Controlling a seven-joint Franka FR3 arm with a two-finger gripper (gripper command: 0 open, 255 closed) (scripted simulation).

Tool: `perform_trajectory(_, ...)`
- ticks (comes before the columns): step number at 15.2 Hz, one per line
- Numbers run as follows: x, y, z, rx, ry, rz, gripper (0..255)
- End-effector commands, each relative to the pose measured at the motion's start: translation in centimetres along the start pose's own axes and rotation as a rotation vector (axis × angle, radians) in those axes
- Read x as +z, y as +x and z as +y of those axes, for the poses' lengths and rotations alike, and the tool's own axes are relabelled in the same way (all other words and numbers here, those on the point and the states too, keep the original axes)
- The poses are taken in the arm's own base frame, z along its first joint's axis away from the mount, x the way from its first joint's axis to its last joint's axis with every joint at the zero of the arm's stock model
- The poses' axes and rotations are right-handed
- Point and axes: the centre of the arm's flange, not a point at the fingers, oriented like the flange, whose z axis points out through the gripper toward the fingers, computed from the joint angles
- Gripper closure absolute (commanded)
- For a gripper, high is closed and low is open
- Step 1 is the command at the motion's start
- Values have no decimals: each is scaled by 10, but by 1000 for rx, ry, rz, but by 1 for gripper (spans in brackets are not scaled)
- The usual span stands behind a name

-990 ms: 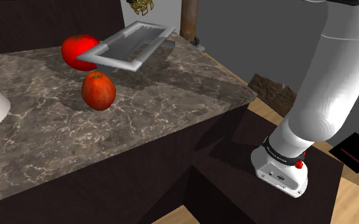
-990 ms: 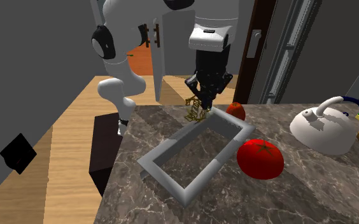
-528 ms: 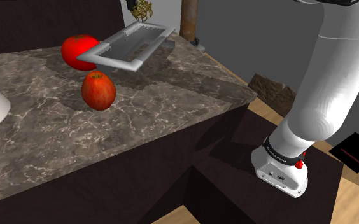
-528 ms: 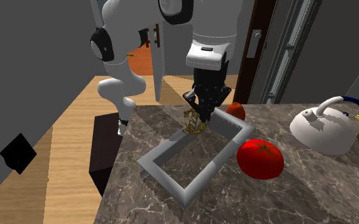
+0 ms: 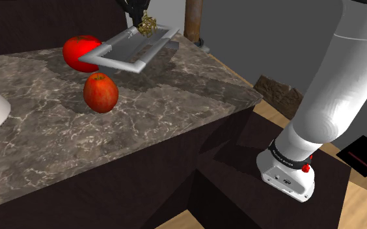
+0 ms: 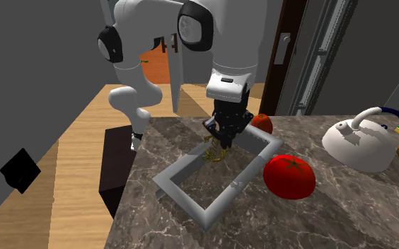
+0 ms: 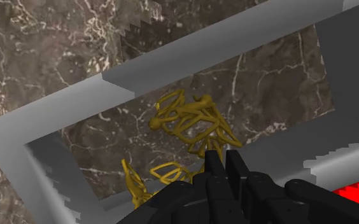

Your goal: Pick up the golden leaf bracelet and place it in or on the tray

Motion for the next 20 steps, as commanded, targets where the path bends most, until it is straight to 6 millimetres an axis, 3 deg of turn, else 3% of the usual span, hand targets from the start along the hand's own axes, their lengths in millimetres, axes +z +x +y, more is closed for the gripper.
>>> perform_trajectory(1, 7, 1, -1, 0, 0, 1, 255)
perform_trajectory(8, 7, 1, -1, 0, 0, 1, 255)
perform_trajectory(9, 7, 1, -1, 0, 0, 1, 0)
perform_trajectory(14, 7, 1, -1, 0, 0, 1, 0)
perform_trajectory(18, -43, 1, -1, 0, 0, 1, 0)
perform_trajectory(20, -43, 1, -1, 0, 0, 1, 0)
